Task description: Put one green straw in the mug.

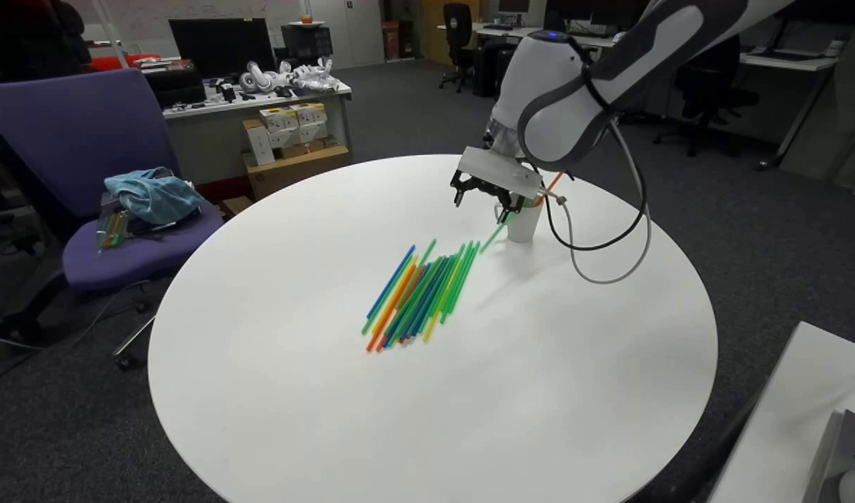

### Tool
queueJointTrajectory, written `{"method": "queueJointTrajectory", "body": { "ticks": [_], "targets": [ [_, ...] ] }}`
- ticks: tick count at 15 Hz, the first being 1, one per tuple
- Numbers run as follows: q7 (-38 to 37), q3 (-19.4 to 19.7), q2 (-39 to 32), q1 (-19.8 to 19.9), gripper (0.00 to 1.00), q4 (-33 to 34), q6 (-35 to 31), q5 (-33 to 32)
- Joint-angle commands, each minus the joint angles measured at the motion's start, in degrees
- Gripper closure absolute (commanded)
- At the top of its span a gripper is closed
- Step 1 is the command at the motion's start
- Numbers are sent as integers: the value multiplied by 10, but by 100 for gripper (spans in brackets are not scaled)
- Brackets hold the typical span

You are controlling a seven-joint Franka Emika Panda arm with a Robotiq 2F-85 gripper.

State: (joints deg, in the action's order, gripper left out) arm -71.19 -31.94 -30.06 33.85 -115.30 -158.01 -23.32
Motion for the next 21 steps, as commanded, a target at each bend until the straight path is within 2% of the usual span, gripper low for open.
{"method": "queueJointTrajectory", "body": {
  "ticks": [1,3,4,5,6,7,8,9,13,14,16,18,21],
  "targets": [
    [157,-148,14,133,0,-8,122,124],
    [212,-191,12,174,0,11,221,176],
    [269,-149,36,139,0,19,263,249],
    [298,-120,52,120,0,26,310,290],
    [333,-66,73,79,0,34,360,337],
    [266,-118,47,134,0,50,407,257],
    [309,4,89,28,0,57,439,301],
    [324,27,90,11,0,58,451,277],
    [389,209,112,-155,0,42,405,232],
    [391,243,113,-190,0,37,390,217],
    [375,293,113,-246,0,22,340,188],
    [305,333,112,-291,0,-4,261,186],
    [221,374,116,-338,0,-52,149,179]
  ]
}}
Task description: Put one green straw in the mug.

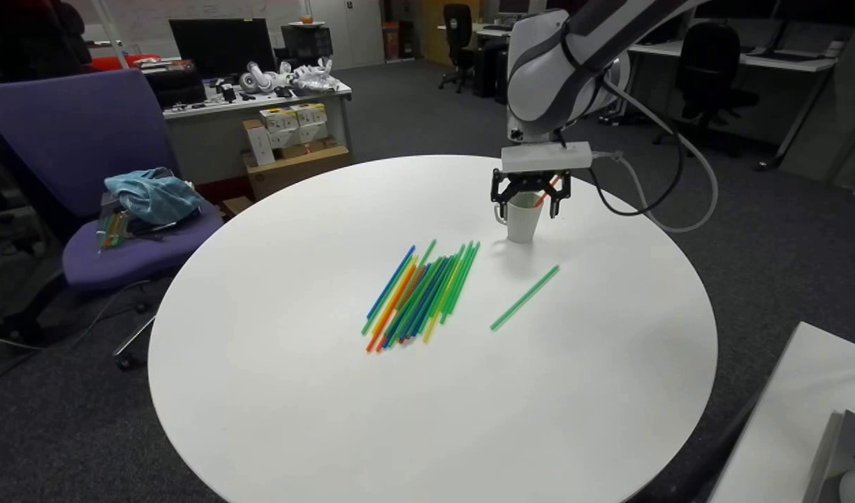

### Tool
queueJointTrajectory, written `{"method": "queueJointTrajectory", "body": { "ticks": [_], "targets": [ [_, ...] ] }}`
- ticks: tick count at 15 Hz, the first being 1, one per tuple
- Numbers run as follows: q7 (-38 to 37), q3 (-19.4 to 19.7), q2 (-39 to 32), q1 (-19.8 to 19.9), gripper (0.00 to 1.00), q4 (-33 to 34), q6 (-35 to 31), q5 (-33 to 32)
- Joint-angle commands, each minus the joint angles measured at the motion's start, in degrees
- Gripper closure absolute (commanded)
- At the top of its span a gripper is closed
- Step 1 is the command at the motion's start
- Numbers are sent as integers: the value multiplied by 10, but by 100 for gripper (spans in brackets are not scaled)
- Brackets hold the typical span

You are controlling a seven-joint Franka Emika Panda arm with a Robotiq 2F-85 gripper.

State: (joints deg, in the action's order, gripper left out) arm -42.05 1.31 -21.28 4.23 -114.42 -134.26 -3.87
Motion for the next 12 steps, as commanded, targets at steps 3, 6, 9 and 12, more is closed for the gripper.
{"method": "queueJointTrajectory", "body": {
  "ticks": [3,6,9,12],
  "targets": [
    [-26,39,-6,-44,0,-19,-48,10],
    [-26,40,-7,-44,0,-18,-48,10],
    [-79,63,-3,-62,0,-36,-77,-17],
    [-116,76,-1,-77,0,-55,-77,-25]
  ]
}}
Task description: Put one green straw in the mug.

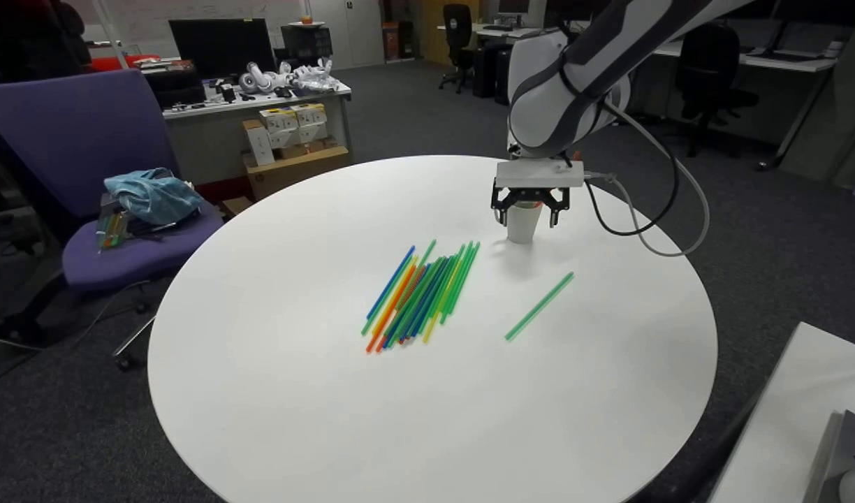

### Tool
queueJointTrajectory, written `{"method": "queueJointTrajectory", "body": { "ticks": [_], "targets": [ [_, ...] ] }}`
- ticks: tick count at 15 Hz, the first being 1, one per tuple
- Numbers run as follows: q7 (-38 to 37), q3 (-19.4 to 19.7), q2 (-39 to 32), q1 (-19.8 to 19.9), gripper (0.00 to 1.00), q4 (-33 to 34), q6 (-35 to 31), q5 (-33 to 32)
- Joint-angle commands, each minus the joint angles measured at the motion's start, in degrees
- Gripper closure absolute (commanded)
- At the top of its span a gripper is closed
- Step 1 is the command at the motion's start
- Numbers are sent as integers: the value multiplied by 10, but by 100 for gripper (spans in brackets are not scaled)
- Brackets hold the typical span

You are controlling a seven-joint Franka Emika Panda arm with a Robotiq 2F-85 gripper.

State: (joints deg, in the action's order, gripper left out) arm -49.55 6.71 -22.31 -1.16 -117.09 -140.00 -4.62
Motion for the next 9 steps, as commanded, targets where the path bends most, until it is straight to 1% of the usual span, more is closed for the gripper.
{"method": "queueJointTrajectory", "body": {
  "ticks": [1,5,9],
  "targets": [
    [-46,22,11,-26,0,-38,-20,-16],
    [-38,6,17,-28,0,-91,-51,9],
    [-72,16,22,-50,0,-146,-127,0]
  ]
}}
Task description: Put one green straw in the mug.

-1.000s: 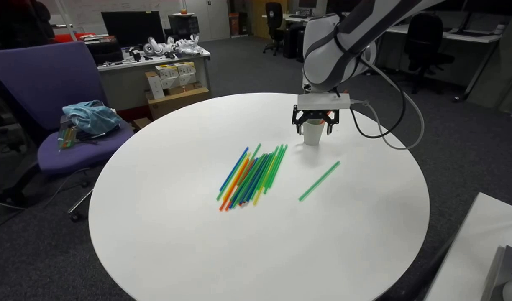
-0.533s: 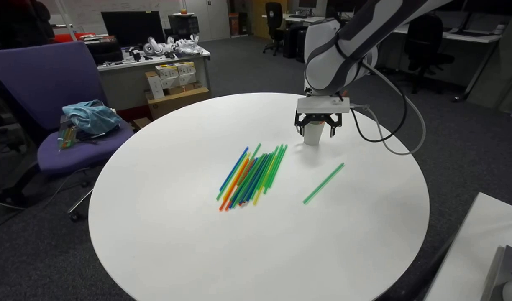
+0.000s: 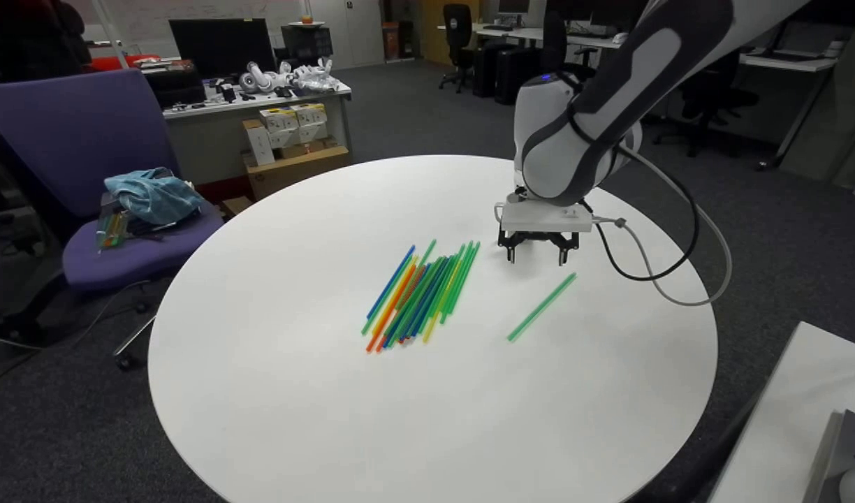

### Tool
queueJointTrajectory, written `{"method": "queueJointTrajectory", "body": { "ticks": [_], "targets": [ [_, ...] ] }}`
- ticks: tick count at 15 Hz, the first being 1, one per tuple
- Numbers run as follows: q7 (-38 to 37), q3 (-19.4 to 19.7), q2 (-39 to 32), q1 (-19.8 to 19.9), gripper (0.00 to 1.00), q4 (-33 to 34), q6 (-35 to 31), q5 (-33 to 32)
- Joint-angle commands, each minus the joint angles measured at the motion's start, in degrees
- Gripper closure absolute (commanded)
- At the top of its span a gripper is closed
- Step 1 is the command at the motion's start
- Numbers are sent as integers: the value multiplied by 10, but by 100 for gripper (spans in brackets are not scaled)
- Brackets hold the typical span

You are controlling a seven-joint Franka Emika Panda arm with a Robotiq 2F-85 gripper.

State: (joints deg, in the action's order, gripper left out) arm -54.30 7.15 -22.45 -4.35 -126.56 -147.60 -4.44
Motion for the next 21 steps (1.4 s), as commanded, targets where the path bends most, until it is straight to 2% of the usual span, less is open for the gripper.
{"method": "queueJointTrajectory", "body": {
  "ticks": [1,3,6,8,10,16,19,21],
  "targets": [
    [-35,16,22,-24,0,-62,-68,-6],
    [-66,31,21,-39,0,-78,-107,-12],
    [-186,117,14,-106,0,-95,-186,-75],
    [-240,165,2,-144,0,-96,-200,-104],
    [-204,135,-5,-117,0,-80,-177,-81],
    [-206,138,-9,-121,0,-83,-177,-81],
    [-178,110,-5,-103,0,-97,-188,-68],
    [-177,103,-2,-105,0,-106,-196,-63]
  ]
}}
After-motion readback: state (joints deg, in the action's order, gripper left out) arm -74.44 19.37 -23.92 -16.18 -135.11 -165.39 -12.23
